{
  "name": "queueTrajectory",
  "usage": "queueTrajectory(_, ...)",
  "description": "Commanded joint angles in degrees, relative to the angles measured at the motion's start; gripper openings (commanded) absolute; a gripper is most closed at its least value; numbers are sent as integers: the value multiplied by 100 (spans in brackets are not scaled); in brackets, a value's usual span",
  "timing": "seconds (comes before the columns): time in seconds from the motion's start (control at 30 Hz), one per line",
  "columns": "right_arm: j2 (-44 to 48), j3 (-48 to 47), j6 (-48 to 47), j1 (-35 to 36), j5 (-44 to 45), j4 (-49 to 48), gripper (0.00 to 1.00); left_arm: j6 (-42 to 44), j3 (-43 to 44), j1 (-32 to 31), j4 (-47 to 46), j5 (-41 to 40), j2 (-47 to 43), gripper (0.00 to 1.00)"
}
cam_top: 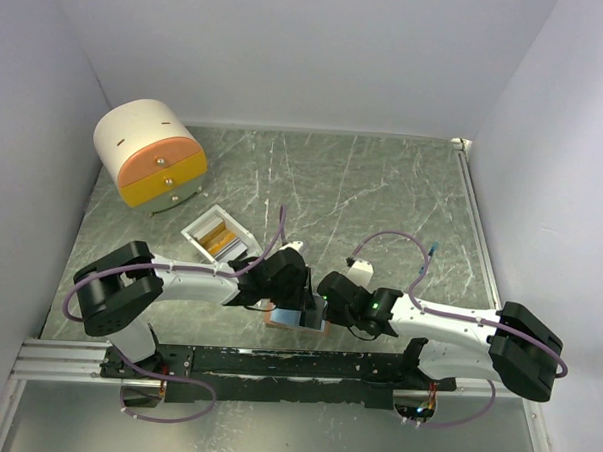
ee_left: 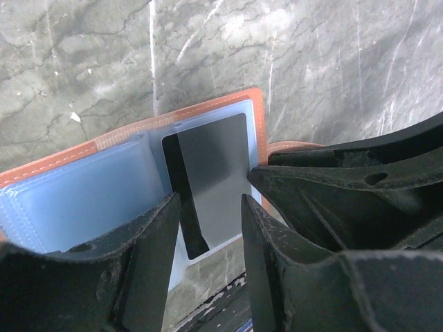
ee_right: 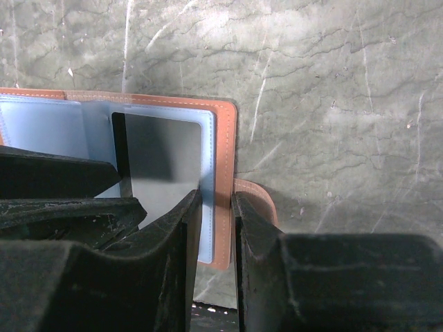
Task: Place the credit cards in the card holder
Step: Insert the credit card into the card holder.
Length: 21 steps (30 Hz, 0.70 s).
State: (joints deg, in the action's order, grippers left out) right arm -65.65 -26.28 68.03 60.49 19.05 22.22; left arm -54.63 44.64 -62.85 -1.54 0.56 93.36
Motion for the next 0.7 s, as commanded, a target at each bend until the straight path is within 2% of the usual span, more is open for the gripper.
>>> queueTrajectory(0.0,-142,125,25,42,-94,-105,24,-77,71,-50,-273,223,-38,51)
queueTrajectory(0.23,-109,115,-99,34,129,-263,24,-205,-163,-39,-453,169,-328,53)
queueTrajectory(0.5,-75,-57,-276,36,286,-195,25,306,-6,236,520,-450,-1169,57)
queueTrajectory(0.67,-133,-183,-352,38,284,-106,25,945,403,584,1556,-1094,-1671,53)
